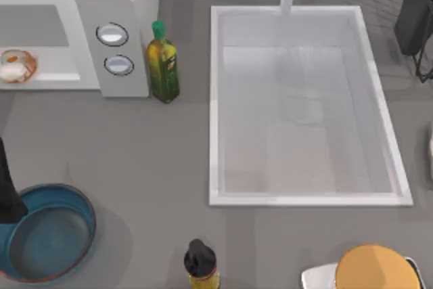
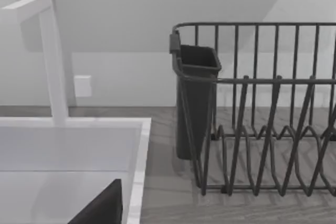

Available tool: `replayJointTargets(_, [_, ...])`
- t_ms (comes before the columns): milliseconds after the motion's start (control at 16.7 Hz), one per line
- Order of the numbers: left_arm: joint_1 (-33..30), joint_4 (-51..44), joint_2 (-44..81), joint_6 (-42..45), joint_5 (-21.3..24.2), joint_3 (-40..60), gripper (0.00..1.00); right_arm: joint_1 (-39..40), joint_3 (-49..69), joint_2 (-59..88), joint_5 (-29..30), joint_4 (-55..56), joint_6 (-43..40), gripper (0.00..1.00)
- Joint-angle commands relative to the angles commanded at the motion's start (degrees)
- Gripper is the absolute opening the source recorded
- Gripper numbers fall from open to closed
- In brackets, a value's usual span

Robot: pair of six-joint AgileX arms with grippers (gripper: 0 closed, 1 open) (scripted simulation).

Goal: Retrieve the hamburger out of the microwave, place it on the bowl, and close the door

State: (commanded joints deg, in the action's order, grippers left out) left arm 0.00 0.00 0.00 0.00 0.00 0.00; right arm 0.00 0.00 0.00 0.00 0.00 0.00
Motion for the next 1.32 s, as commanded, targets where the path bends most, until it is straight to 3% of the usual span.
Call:
replayJointTargets(300, [0.2,1.0,2.1,-4.8,0.2,0.7,1.0,0.0,0.0,0.0,0.0,0.0,0.0,1.0])
replayJointTargets(600, [0.7,5.0,10.1,-24.2,0.7,3.4,1.0,0.0,0.0,0.0,0.0,0.0,0.0,1.0])
replayJointTargets(900, [1.5,11.4,22.9,-56.1,1.7,7.8,1.0,0.0,0.0,0.0,0.0,0.0,0.0,1.0])
replayJointTargets(1320, [3.0,23.2,46.5,-116.0,3.5,16.0,1.0,0.0,0.0,0.0,0.0,0.0,0.0,1.0])
